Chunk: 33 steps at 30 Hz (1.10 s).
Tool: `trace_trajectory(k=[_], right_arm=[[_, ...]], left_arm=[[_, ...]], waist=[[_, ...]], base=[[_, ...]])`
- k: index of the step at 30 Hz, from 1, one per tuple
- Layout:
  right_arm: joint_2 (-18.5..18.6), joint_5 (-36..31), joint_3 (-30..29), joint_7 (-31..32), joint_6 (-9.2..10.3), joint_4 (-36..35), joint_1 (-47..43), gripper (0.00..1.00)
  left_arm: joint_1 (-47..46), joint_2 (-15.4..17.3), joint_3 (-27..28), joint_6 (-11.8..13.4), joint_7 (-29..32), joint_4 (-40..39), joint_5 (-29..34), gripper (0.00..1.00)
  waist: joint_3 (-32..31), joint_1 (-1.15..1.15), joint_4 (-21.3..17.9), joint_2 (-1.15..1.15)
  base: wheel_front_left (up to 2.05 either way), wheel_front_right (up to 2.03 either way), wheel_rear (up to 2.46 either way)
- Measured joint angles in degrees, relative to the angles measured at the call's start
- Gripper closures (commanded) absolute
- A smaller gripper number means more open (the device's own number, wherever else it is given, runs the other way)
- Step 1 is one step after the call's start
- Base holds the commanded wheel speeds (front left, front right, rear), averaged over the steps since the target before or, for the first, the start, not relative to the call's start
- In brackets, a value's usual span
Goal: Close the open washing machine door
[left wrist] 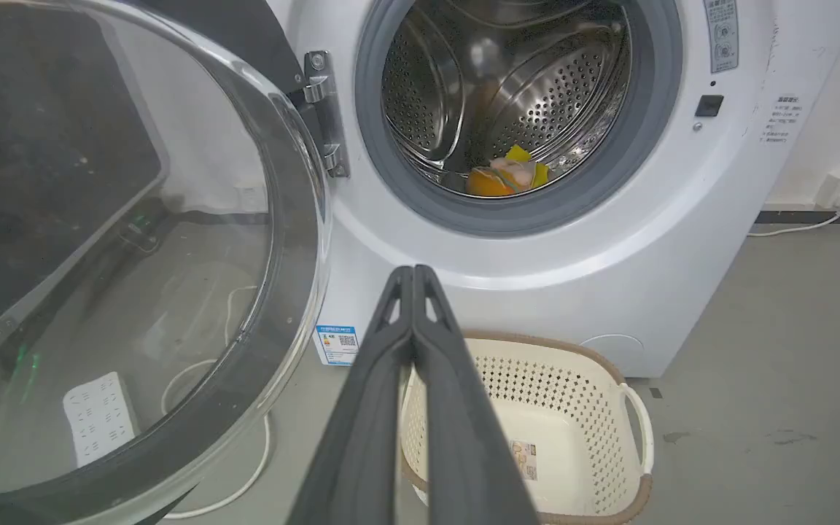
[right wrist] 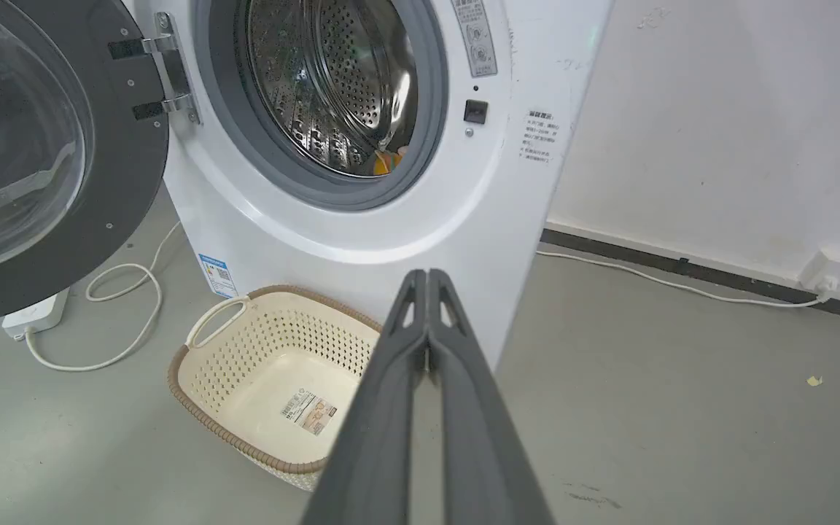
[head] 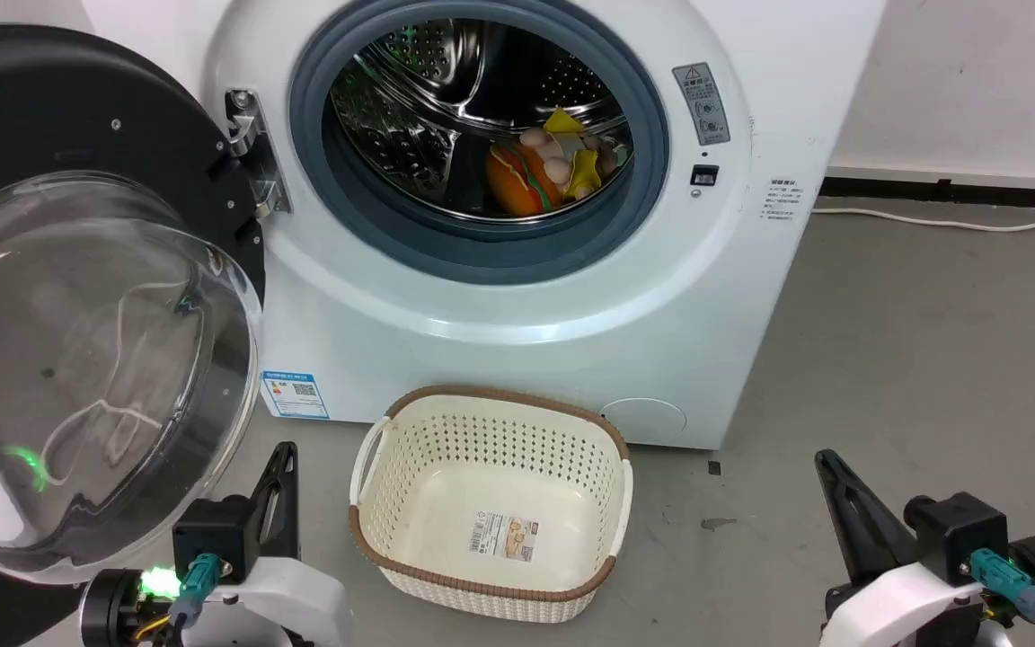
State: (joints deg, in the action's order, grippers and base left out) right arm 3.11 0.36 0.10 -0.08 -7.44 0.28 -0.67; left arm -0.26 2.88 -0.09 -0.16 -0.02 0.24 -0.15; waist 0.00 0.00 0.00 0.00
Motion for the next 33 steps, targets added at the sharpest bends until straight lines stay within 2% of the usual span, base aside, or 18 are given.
trace_trajectory(k=[28,29,33], right_arm=[[0.0,0.0,0.0,0.0,0.0,0.0,0.0,1.0],[0.0,0.0,0.0,0.0,0.0,0.0,0.0,0.0],[0.0,0.2,0.1,-0.1,0.0,0.2,0.0,0.0]], left_arm=[[0.0,0.0,0.0,0.0,0.0,0.0,0.0,1.0],[0.0,0.0,0.0,0.0,0.0,0.0,0.0,0.0],[0.0,0.0,-0.2,0.0,-0.1,0.2,0.0,0.0]], waist=[[0.0,0.0,0.0,0.0],[0.0,0.0,0.0,0.0],[-0.1,0.0,0.0,0.0]], base=[[0.0,0.0,0.0],[0.0,0.0,0.0],[0.0,0.0,0.0]])
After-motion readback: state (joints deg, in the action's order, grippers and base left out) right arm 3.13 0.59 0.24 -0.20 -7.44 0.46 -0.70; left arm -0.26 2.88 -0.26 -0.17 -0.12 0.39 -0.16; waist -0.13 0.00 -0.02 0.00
